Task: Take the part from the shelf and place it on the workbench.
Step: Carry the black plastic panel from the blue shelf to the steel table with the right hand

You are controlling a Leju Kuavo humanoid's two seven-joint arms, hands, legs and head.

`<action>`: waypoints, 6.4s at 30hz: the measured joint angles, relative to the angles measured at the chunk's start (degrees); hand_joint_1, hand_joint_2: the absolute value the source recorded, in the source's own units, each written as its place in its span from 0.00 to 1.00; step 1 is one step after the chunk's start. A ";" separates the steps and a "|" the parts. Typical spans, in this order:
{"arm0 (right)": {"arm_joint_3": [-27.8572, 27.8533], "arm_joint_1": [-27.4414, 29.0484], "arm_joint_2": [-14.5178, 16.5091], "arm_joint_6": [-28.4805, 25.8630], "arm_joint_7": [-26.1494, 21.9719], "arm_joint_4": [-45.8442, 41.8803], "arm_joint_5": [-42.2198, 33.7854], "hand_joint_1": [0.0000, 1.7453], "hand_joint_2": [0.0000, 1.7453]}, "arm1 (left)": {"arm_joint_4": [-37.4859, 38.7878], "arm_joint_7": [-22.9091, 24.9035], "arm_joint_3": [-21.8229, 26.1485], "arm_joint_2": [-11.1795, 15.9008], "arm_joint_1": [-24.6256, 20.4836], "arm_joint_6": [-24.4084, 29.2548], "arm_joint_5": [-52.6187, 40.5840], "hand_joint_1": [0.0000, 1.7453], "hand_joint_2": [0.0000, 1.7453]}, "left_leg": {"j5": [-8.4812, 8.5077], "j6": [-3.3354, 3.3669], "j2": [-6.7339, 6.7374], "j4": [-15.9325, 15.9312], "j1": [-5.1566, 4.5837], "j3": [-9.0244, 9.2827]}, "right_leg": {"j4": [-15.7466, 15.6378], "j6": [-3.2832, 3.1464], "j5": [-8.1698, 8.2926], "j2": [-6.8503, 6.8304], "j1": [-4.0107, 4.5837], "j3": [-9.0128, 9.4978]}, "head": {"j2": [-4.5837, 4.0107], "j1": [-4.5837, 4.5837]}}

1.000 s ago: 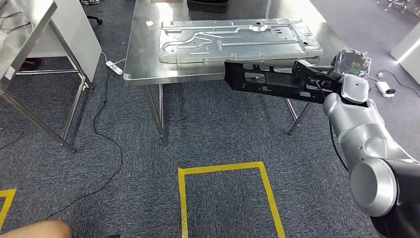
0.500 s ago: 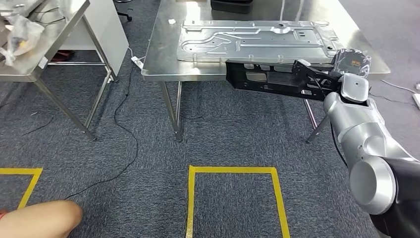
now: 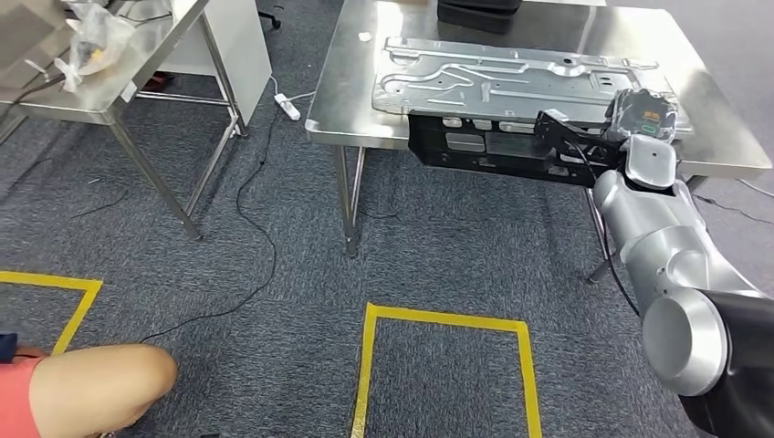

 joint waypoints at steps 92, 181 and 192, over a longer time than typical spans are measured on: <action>-0.56 -11.13 -0.39 13.85 -5.31 -0.89 0.26 1.00 1.00 | 0.00 -0.47 0.73 -0.35 0.14 -1.94 -4.11 0.00 1.00 | -0.90 0.21 0.23 0.03 -0.08 0.89 | 0.47 0.07 1.37 0.36 0.14 -1.70 | 0.00 0.11; -5.78 -11.46 0.13 13.33 -2.24 -2.10 0.29 1.00 1.00 | 0.00 -0.79 1.28 0.25 0.20 -2.87 -4.20 0.00 1.00 | -1.49 -1.32 0.26 0.63 -0.18 0.79 | -14.89 -1.39 8.62 1.35 0.36 5.42 | 0.00 0.03; -5.92 -11.09 0.01 13.16 -1.74 -2.33 0.29 1.00 1.00 | 0.00 -0.85 1.26 0.20 0.14 -3.27 -4.20 0.00 1.00 | -1.77 -1.00 0.91 0.94 0.03 1.09 | -12.04 -0.29 8.13 -0.23 -0.13 4.34 | 0.00 0.11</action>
